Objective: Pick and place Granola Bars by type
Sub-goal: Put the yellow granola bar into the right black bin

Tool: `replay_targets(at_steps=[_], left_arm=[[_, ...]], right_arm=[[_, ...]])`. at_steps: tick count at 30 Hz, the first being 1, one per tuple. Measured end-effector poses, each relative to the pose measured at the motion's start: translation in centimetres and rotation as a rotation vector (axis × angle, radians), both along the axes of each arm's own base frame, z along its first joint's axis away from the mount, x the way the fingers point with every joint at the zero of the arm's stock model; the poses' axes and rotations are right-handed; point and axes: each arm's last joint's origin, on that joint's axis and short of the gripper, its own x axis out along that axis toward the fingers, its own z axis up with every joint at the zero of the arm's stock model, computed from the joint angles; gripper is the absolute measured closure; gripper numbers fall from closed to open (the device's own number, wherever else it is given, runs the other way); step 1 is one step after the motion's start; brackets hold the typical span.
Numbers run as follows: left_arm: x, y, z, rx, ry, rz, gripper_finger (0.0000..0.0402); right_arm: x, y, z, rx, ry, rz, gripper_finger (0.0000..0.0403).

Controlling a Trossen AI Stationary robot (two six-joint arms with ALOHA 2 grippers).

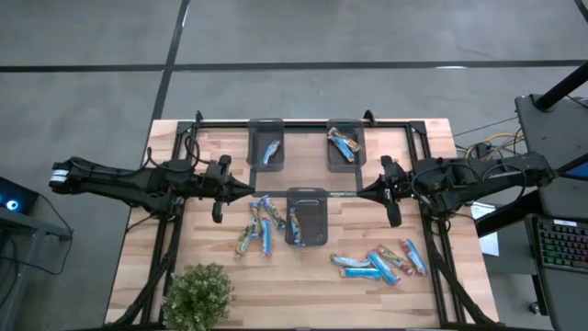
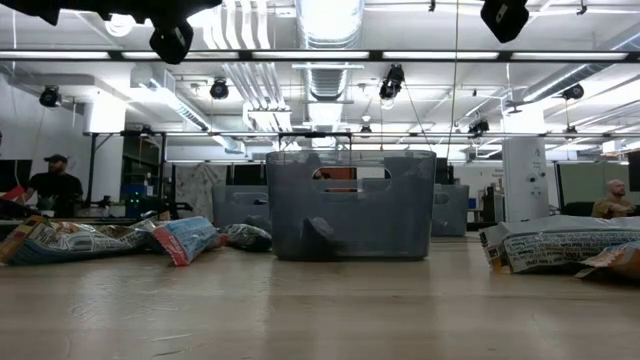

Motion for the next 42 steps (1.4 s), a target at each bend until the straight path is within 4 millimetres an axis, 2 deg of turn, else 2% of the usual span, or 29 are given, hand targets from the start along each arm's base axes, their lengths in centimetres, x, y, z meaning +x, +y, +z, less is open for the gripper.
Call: replay_targets(at_steps=[5, 17, 28, 37, 42], left_arm=[[0.0, 0.1, 0.0, -0.092, 0.002, 0.044, 0.0401], [0.0, 0.3, 0.0, -0.106, -0.002, 0.103, 0.0401], [-0.1, 0.4, 1.1, -0.088, -0.033, 0.121, 0.0399], [-0.1, 0.4, 1.7, -0.075, -0.049, 0.129, 0.0324], [-0.1, 0.4, 1.6, -0.07, -0.045, 0.129, 0.031]], right_arm=[[0.0, 0.0, 0.0, -0.001, 0.0, -0.003, 0.039], [0.0, 0.0, 0.0, -0.002, 0.0, -0.003, 0.039], [0.0, 0.0, 0.0, -0.004, 0.001, -0.002, 0.039], [-0.1, 0.0, 0.0, -0.004, -0.001, -0.002, 0.039], [-0.1, 0.0, 0.1, -0.004, -0.004, -0.002, 0.039]])
